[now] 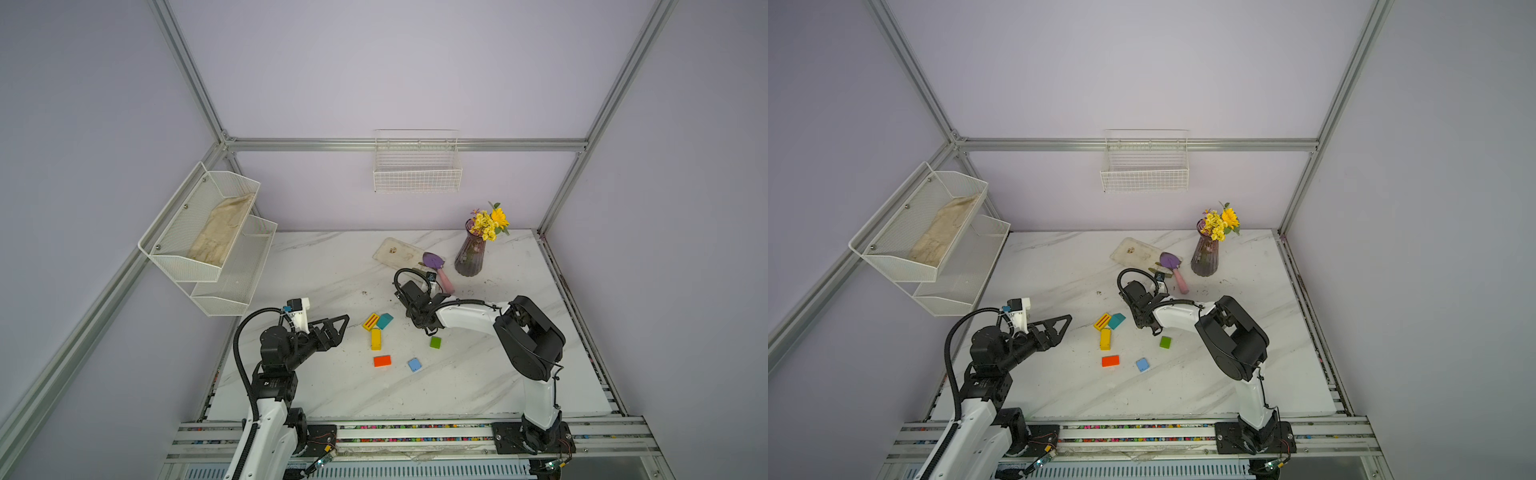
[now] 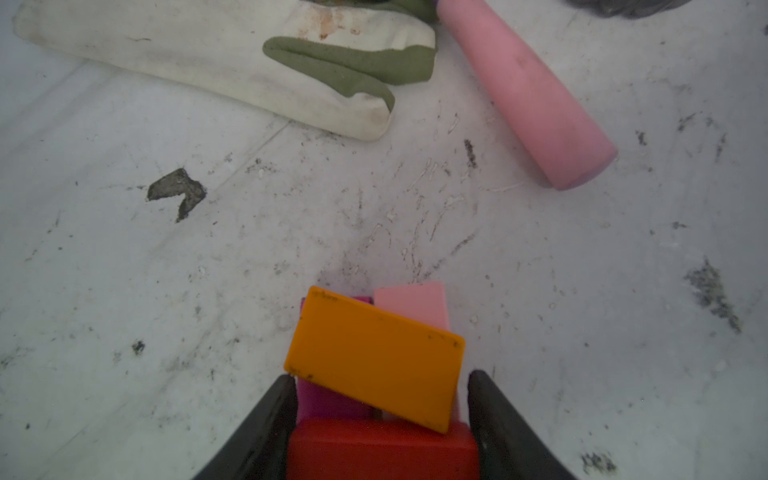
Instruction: Build the wood block tower
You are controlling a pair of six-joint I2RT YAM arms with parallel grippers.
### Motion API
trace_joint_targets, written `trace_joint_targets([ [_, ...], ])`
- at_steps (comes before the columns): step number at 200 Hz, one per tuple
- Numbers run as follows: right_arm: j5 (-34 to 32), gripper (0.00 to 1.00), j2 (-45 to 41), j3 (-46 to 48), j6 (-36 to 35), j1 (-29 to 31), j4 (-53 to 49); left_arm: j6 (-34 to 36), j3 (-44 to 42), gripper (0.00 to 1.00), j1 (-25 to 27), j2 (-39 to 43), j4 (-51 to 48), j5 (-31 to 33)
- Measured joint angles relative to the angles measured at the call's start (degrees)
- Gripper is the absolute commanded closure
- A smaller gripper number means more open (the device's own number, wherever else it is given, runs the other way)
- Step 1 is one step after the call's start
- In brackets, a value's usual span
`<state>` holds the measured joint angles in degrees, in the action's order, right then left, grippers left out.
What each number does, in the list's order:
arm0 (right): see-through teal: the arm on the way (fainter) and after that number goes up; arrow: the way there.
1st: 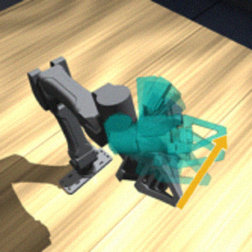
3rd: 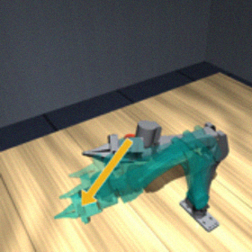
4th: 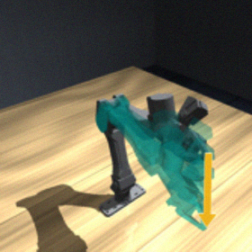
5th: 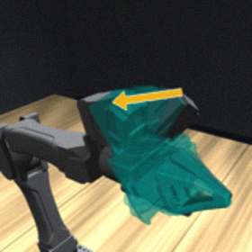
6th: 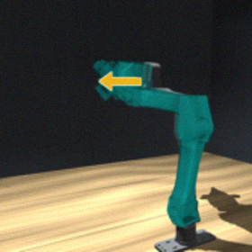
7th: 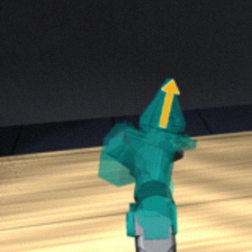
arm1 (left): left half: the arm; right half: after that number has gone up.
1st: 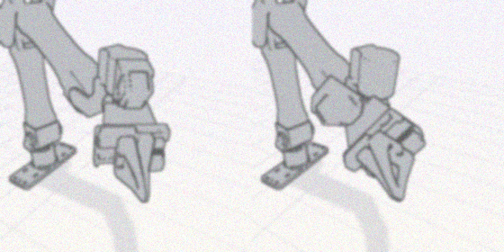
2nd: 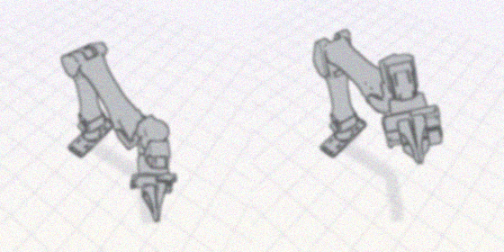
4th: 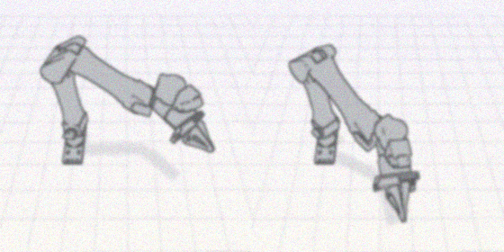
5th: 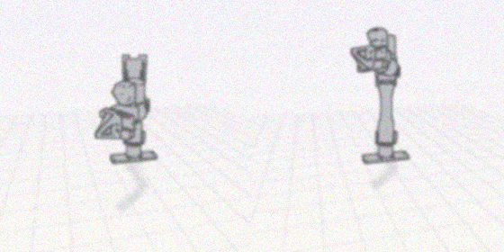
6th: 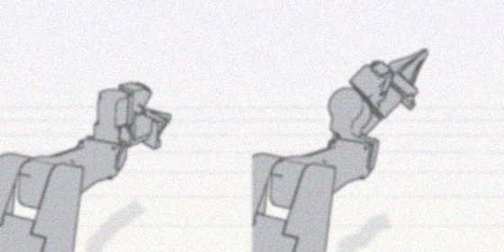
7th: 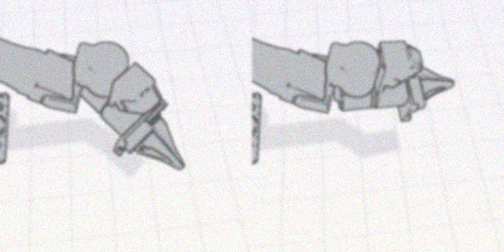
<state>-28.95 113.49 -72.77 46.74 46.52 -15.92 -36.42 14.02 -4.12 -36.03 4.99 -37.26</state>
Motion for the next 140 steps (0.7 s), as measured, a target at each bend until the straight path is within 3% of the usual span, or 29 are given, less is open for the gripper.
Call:
trace_joint_targets([
  [65, -1.09, 0.26, 1.29, -1.46, -0.11, -0.22, -0.42, 0.00, 0.02, 0.00, 0.00, 0.00, 0.02, 0.00],
  [140, -2.03, 0.29, 2.38, -2.01, -0.20, -0.50, -1.20, 0.00, 0.00, 0.00, 0.00, 0.00, 0.00, 0.00],
])
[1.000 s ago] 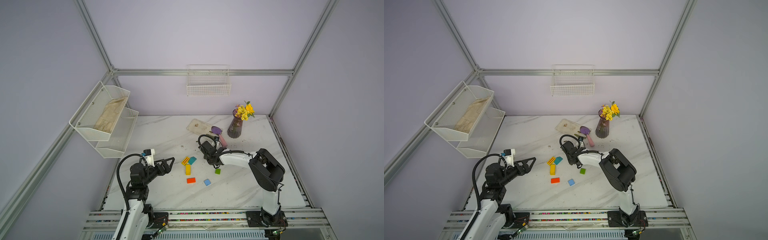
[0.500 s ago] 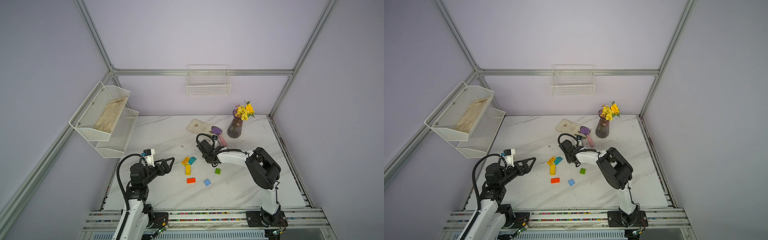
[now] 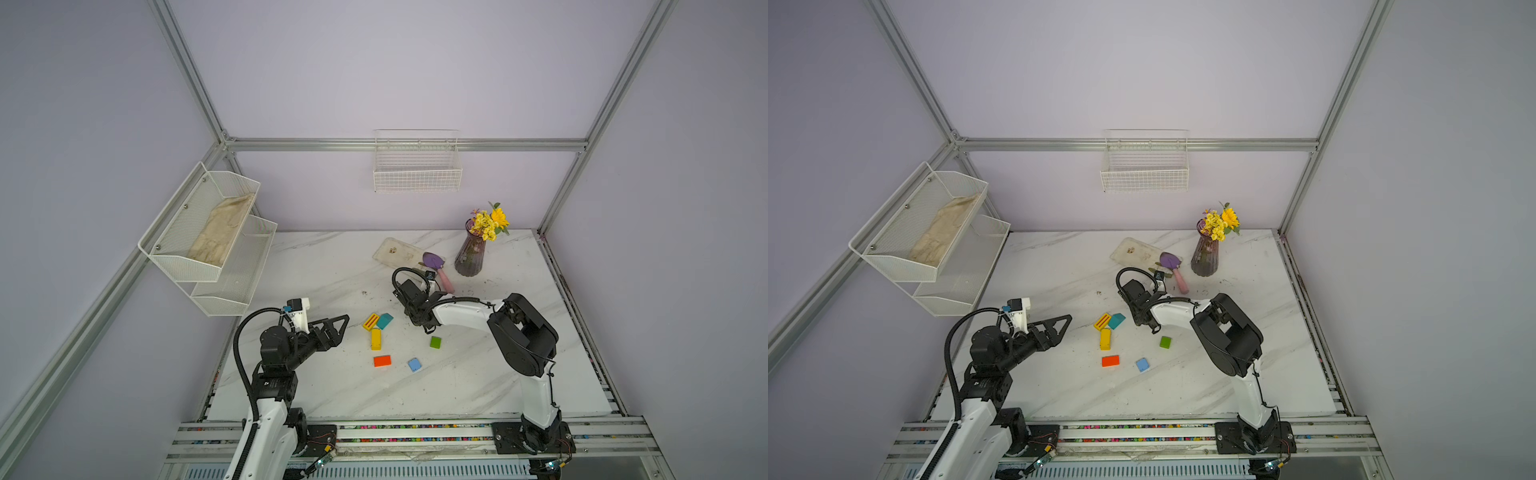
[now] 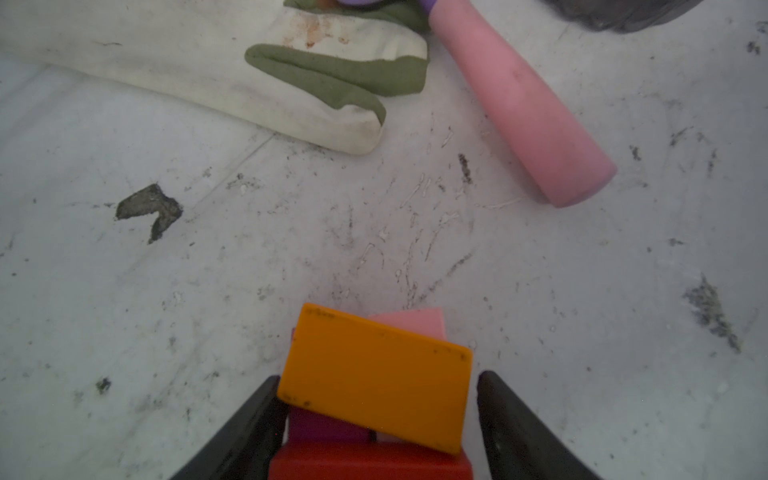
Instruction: Build the wood block tower
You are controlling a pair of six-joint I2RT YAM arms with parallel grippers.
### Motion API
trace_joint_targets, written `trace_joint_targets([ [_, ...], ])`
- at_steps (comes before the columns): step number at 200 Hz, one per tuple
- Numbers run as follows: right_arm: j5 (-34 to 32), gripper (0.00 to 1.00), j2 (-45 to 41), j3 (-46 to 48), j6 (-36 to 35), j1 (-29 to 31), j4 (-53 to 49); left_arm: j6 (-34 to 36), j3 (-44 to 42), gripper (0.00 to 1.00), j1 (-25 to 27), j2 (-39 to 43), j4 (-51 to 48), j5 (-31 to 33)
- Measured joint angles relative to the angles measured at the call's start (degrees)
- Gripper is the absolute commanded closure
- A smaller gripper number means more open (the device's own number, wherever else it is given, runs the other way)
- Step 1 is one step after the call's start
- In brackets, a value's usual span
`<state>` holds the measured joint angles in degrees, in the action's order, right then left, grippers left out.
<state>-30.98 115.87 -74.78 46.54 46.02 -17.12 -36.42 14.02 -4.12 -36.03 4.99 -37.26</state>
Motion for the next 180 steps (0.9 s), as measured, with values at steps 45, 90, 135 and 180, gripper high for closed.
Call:
trace_joint_targets([
  [45, -0.11, 0.20, 0.02, -0.66, -1.05, -0.02, -0.59, 0.00, 0.02, 0.00, 0.00, 0.00, 0.02, -0.02],
  [90, -0.55, 0.09, -0.17, -1.62, -3.72, -0.02, -1.05, -0.44, 0.02, 0.00, 0.00, 0.15, -0.26, 0.13],
  [135, -0.96, 0.16, -5.18, -1.62, -7.91, -0.76, -2.21, -9.05, -1.07, 0.00, 0.17, 3.15, 5.99, 0.96],
  [180, 3.61, 0.34, -7.54, -3.76, -11.91, -8.04, -1.53, -8.41, -0.52, 0.00, 17.62, -1.49, 7.34, 9.11],
])
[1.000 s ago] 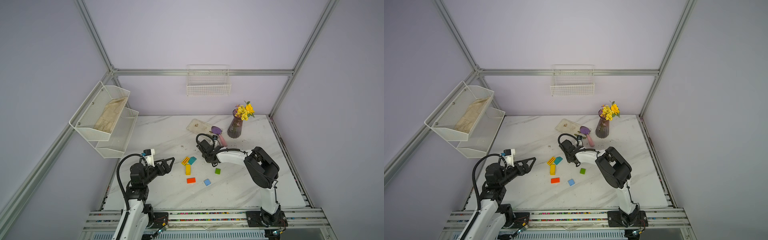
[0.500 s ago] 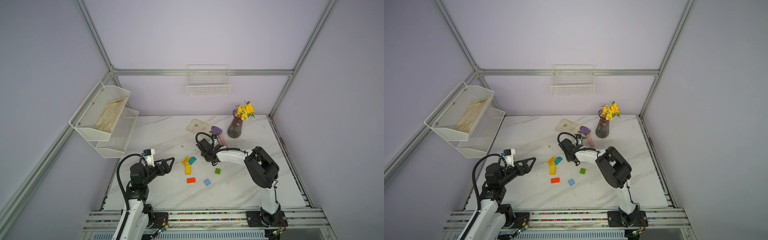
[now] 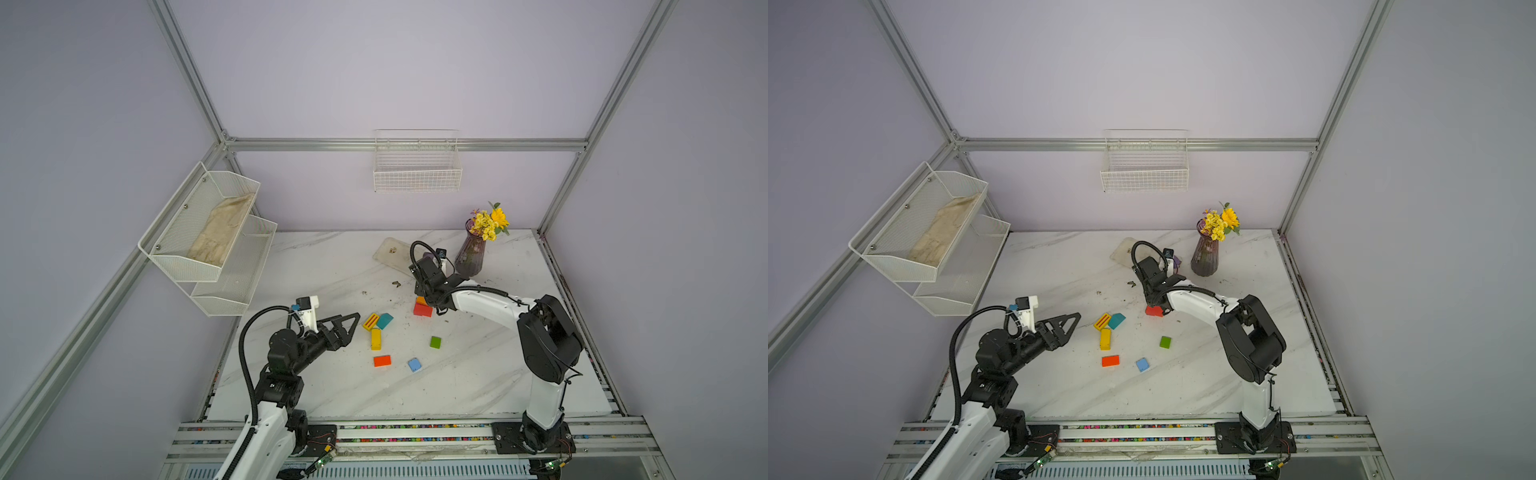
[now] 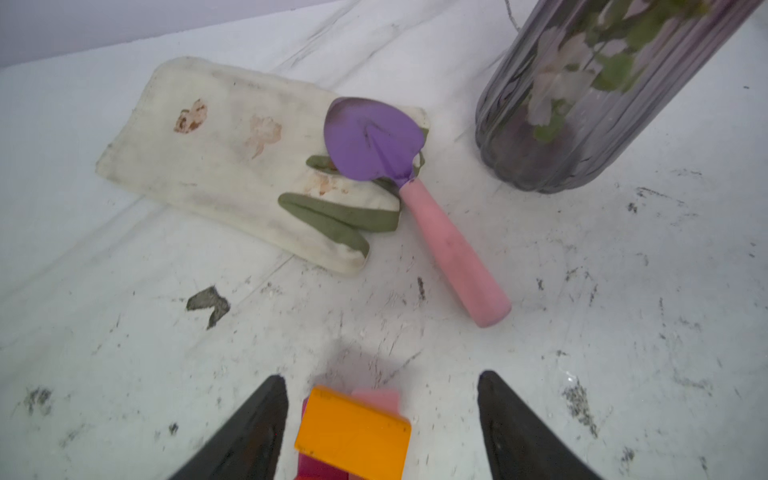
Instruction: Build the wood block tower
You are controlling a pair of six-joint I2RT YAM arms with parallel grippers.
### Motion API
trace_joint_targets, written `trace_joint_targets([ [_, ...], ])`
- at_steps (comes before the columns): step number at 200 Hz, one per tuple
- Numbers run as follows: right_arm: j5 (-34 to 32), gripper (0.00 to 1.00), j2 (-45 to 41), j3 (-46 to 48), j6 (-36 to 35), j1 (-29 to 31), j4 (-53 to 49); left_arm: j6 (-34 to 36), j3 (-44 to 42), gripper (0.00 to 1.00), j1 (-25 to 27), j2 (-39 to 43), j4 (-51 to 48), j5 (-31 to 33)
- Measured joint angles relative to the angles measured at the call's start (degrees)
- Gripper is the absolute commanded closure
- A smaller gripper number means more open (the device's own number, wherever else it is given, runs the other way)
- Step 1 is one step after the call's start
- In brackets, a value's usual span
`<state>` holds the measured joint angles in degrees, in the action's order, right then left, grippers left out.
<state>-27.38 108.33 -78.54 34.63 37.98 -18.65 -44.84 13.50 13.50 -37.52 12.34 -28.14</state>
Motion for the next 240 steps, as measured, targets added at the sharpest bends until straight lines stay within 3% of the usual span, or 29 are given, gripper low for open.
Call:
trace_joint_targets([
  [29, 4.44, 0.36, 3.04, -3.34, -2.86, -4.24, 0.26, 4.24, 4.46, 0.00, 18.03, -12.57, -2.62, 11.69],
  [60, 7.41, 0.36, 5.09, -3.52, -5.33, -4.70, 0.24, 9.90, 16.13, 0.00, 27.39, -27.58, -7.34, 24.09],
  [124, 11.28, 0.40, 8.72, -4.17, -8.20, -5.25, -0.07, 16.46, 30.84, 0.00, 30.75, -50.34, -10.45, 34.01],
  [175, 13.27, 0.43, 10.14, -4.22, -9.03, -5.86, 0.02, 19.10, 38.62, 0.00, 31.04, -58.77, -16.68, 39.30],
  [240, 14.47, 0.43, 11.28, -4.22, -9.62, -5.84, -0.02, 20.52, 45.11, 0.00, 31.28, -65.18, -19.54, 40.68],
])
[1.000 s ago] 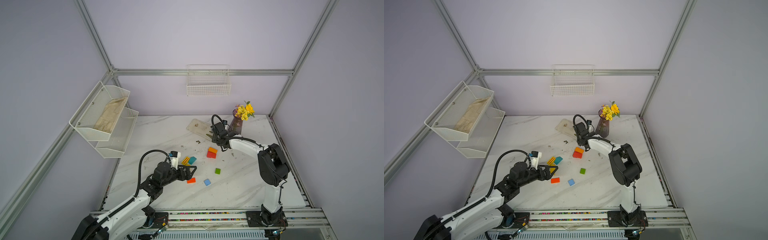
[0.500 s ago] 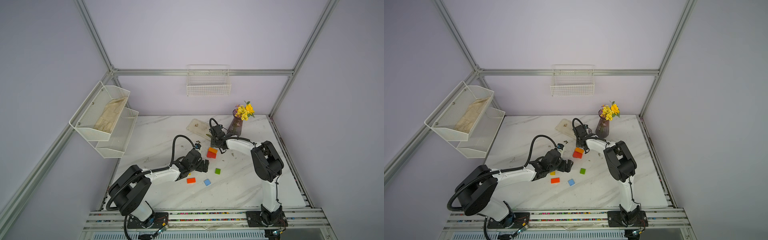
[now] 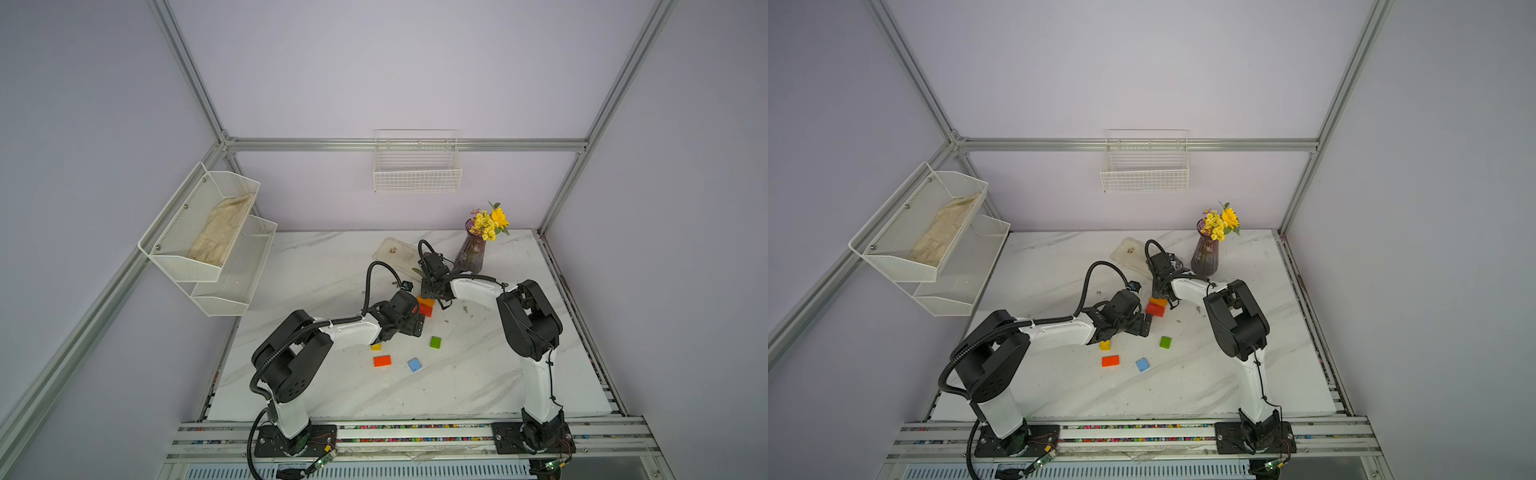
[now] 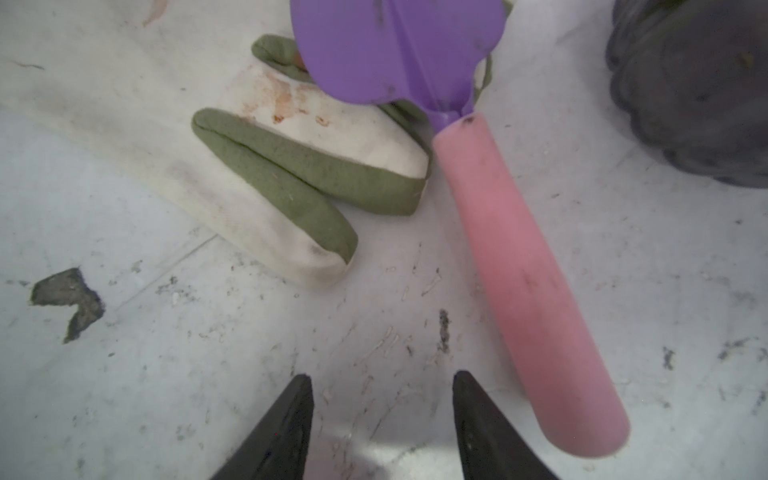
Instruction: Build the wood block tower
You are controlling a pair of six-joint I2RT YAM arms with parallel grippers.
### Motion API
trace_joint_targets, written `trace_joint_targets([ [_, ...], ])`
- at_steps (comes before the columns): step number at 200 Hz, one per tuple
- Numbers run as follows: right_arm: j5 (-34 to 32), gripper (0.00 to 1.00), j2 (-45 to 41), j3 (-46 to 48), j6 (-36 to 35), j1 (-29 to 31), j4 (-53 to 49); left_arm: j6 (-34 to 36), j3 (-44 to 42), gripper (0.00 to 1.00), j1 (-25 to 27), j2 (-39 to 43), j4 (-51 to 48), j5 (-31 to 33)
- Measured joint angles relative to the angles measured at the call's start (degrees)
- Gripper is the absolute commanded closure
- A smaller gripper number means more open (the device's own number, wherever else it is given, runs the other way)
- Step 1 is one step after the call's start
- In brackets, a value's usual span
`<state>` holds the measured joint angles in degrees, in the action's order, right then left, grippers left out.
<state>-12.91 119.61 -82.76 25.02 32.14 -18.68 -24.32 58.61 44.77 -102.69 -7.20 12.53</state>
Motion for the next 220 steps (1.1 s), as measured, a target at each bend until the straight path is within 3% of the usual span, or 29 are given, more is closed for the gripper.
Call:
trace_joint_targets([
  [83, 0.66, 0.43, 0.00, 0.00, -0.04, -0.02, 0.02, 0.04, 7.72, 0.00, 0.00, -6.16, -5.73, 2.08],
  [220, 1.38, 0.43, 0.00, 0.00, -0.04, -0.02, 0.04, -0.09, 11.10, 0.00, 0.00, -8.59, -7.37, 3.39],
])
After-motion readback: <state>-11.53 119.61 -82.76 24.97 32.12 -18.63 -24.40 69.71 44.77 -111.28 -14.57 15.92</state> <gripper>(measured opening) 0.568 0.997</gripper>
